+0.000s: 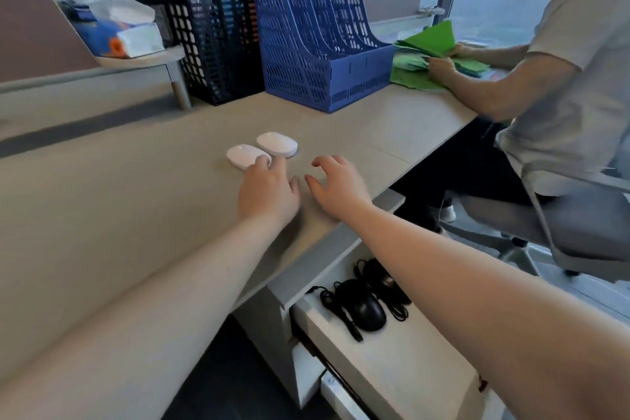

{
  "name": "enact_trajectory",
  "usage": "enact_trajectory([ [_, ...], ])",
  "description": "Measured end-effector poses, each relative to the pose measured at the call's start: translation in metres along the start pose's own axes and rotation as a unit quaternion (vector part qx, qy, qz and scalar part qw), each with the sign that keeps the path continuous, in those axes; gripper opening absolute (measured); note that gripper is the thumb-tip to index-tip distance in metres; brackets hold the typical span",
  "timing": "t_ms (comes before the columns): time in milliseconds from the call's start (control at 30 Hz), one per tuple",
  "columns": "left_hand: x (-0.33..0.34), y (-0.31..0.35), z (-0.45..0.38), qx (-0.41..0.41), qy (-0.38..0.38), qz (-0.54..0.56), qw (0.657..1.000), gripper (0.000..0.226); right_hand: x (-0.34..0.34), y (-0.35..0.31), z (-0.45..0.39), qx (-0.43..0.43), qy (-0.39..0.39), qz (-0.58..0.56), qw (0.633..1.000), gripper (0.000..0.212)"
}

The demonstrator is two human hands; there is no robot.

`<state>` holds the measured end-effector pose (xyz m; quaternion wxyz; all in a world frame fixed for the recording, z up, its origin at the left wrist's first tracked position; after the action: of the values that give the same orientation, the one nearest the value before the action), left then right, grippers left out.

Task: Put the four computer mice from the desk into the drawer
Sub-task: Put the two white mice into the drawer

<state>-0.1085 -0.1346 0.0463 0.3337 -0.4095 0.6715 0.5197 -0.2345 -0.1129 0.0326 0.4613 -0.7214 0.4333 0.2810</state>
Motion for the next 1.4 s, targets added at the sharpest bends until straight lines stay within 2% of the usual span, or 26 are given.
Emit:
enact_trajectory([
  [167, 0.024, -0.051, -0.047, -0.061, 0.021, -0.013, 0.998, 0.068, 0.039, 0.001, -0.044, 0.016, -0.032, -0.031, 0.999, 0.057],
  [400, 0.043, -0.07, -0.097, -0.109, -0.028, 0.002, 0.994, 0.094, 0.062, 0.011, -0.096, 0.007, -0.015, -0.014, 1.0, 0.061],
  [600, 0.047, -0.067, -0.109, -0.101, -0.044, 0.045, 0.993, 0.093, 0.068, 0.014, -0.107, -0.001, -0.035, 0.012, 0.999, 0.053],
  [733, 0.033, -0.065, -0.092, -0.112, -0.038, 0.063, 0.991, 0.097, 0.057, 0.014, -0.093, 0.023, -0.026, -0.009, 0.999, 0.051],
  [1000, 0.019, -0.044, -0.026, -0.105, -0.069, 0.069, 0.99, 0.097, 0.021, 0.012, -0.031, 0.077, -0.061, -0.021, 0.995, 0.066],
  [1133, 0.017, -0.021, 0.018, -0.092, -0.099, 0.077, 0.988, 0.088, -0.006, 0.011, 0.007, 0.096, -0.109, 0.001, 0.989, 0.06],
  [1233, 0.017, 0.001, 0.055, -0.074, -0.121, 0.079, 0.987, 0.086, -0.03, 0.015, 0.037, 0.116, -0.157, 0.039, 0.98, 0.067],
  [1400, 0.029, 0.04, 0.109, -0.019, -0.133, 0.044, 0.99, 0.088, -0.063, 0.037, 0.094, 0.155, -0.212, 0.073, 0.962, 0.057],
])
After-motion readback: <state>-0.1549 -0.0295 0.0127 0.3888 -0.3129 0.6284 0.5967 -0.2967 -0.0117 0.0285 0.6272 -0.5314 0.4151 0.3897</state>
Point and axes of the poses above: each hand's wrist, its own z-axis away from the middle knuckle, its own x-axis out of the palm, y = z × x, the point moved 8 cm from there along -z, towards the middle knuckle, and after that the axes turned 15 degrees about -x, right-handed, at the moved point
